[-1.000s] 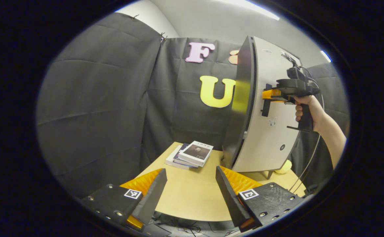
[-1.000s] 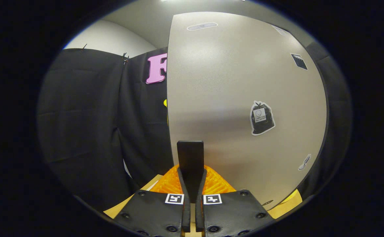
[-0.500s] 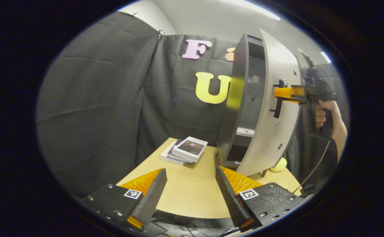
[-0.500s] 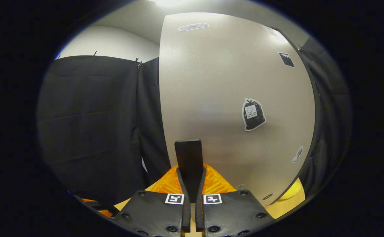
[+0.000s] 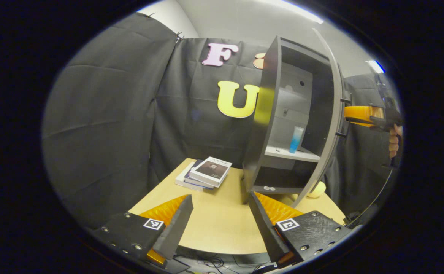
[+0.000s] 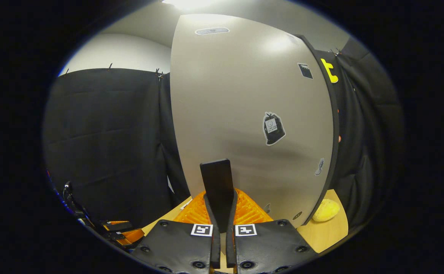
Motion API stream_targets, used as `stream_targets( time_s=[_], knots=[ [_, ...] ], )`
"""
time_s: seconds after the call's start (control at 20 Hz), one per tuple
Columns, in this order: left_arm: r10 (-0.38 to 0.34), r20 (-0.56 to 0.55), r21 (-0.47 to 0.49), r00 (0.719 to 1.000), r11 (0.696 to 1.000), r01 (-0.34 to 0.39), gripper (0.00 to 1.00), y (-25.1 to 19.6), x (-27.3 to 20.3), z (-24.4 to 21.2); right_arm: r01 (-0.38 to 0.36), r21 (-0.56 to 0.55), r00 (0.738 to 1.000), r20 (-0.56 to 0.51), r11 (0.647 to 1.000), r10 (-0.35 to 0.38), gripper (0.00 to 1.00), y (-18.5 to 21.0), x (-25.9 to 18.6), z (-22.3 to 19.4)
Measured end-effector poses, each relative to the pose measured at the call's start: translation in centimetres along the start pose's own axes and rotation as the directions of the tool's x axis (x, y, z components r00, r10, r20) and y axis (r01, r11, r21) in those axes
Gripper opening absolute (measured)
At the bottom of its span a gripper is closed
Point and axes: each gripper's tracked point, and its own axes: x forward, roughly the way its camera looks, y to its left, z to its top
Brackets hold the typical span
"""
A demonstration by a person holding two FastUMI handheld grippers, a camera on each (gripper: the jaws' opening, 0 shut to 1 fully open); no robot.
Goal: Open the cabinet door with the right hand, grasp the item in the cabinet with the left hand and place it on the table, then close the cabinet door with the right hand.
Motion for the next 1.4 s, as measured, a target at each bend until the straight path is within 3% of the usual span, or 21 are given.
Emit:
stream_targets(
  time_s=[0.05,0.2,0.5,0.55,0.65,0.75,0.85,0.9,1.0,1.05,1.1,1.15,1.4],
  knots=[
    [-0.009,-0.002,0.007,1.0,1.0,0.009,0.92,-0.3,0.1,0.1,0.008,0.0,1.0,-0.003,1.0,-0.008,0.07,-0.2,-0.3,0.0],
    [-0.03,-0.007,0.018,1.0,0.999,0.03,0.92,-1.1,0.7,0.0,0.031,0.001,0.999,-0.005,1.0,-0.031,0.04,-0.7,-1.3,0.0],
    [-0.119,-0.043,0.043,0.992,0.992,0.121,0.89,-5.1,2.3,-0.2,0.075,0.044,0.997,-0.002,0.996,-0.075,0.07,-1.8,-2.8,0.0],
    [-0.134,-0.049,0.053,0.99,0.989,0.136,0.89,-5.7,2.5,-0.4,0.089,0.041,0.996,-0.001,0.995,-0.089,0.03,-2.0,-3.0,0.0],
    [-0.167,-0.063,0.061,0.984,0.983,0.171,0.95,-7.1,3.2,-0.9,0.118,0.042,0.993,0.0,0.992,-0.118,0.07,-2.4,-3.5,0.0],
    [-0.203,-0.082,0.064,0.976,0.976,0.208,0.95,-8.6,3.8,-1.4,0.145,0.054,0.989,0.009,0.988,-0.145,0.07,-2.9,-4.0,0.1],
    [-0.231,-0.101,0.073,0.968,0.968,0.239,0.89,-10.1,4.4,-2.1,0.174,0.066,0.984,0.015,0.983,-0.176,0.07,-3.4,-4.1,0.0],
    [-0.245,-0.111,0.077,0.963,0.964,0.254,0.92,-10.8,4.7,-2.3,0.189,0.064,0.982,0.012,0.98,-0.191,0.07,-3.6,-4.3,0.0],
    [-0.273,-0.125,0.083,0.954,0.955,0.284,0.89,-12.3,5.1,-2.7,0.225,0.037,0.974,0.019,0.974,-0.225,0.06,-4.7,-4.6,0.1],
    [-0.287,-0.133,0.087,0.949,0.95,0.299,0.95,-13.1,5.5,-3.0,0.238,0.035,0.971,0.023,0.971,-0.238,0.06,-5.3,-4.8,0.2],
    [-0.3,-0.142,0.091,0.943,0.945,0.314,0.92,-14.0,5.8,-3.1,0.248,0.048,0.968,0.024,0.967,-0.25,0.06,-5.9,-5.0,0.3],
    [-0.31,-0.149,0.097,0.939,0.94,0.326,0.95,-14.9,6.0,-3.2,0.256,0.066,0.966,0.026,0.964,-0.258,0.02,-5.9,-5.3,0.3],
    [-0.347,-0.159,0.126,0.924,0.922,0.367,0.92,-19.5,7.1,-2.8,0.28,0.084,0.957,0.045,0.956,-0.285,0.05,-6.9,-5.7,0.5]
  ],
)
